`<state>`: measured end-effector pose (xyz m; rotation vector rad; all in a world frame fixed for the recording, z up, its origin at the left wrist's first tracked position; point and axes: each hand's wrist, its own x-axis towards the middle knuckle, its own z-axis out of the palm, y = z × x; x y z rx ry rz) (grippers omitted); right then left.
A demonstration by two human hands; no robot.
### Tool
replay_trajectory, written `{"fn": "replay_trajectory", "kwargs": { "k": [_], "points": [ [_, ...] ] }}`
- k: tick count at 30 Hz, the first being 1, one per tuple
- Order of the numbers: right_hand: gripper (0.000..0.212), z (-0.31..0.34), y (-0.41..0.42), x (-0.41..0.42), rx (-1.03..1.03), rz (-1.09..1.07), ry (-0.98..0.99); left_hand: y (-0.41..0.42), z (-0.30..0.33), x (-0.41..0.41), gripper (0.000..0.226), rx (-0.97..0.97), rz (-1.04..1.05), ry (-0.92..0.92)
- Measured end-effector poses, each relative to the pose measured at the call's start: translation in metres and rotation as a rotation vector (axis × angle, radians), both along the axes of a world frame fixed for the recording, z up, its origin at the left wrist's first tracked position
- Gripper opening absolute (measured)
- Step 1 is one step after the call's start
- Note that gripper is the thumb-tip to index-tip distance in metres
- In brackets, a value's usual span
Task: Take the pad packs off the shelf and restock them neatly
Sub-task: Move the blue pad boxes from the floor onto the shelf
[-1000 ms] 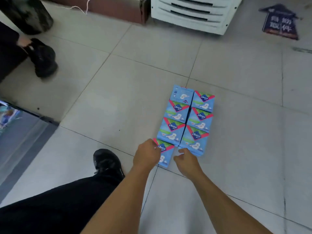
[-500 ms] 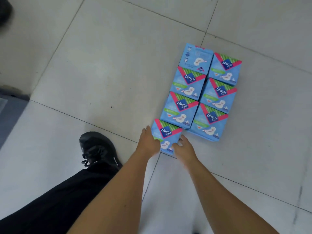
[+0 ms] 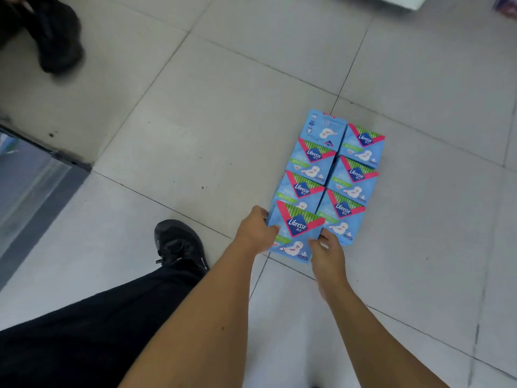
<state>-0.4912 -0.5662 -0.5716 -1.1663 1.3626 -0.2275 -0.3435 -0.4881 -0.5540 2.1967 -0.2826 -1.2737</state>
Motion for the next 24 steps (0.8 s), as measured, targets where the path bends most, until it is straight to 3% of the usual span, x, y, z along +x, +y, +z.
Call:
{"fn": "replay_trajectory", "kwargs": {
  "k": [4, 9, 16, 20, 24],
  "points": [
    [0.03, 0.07, -0.012, 0.024, -0.129, 0.035, -0.18, 0.002, 0.08, 0.025, 0.051, -0.173, 0.062, -0.003],
    [0.034, 0.184, -0.009, 0.082, -0.25, 0.21, -0.437, 0.032, 0.204, 0.066, 0.04, -0.473, 0.251, -0.039],
    [0.036, 0.318, 0.062, 0.185, -0.327, 0.508, -0.725, 0.156, 0.348, 0.127, 0.031, -0.759, 0.476, -0.263],
    [0.039, 0.367, 0.128, 0.253, -0.31, 0.726, -0.831, 0.24, 0.394, 0.152, 0.028, -0.809, 0.65, -0.445],
    [0.038, 0.392, 0.193, 0.323, -0.342, 0.891, -0.89, 0.313, 0.411, 0.187, 0.031, -0.705, 0.763, -0.69]
  ]
}}
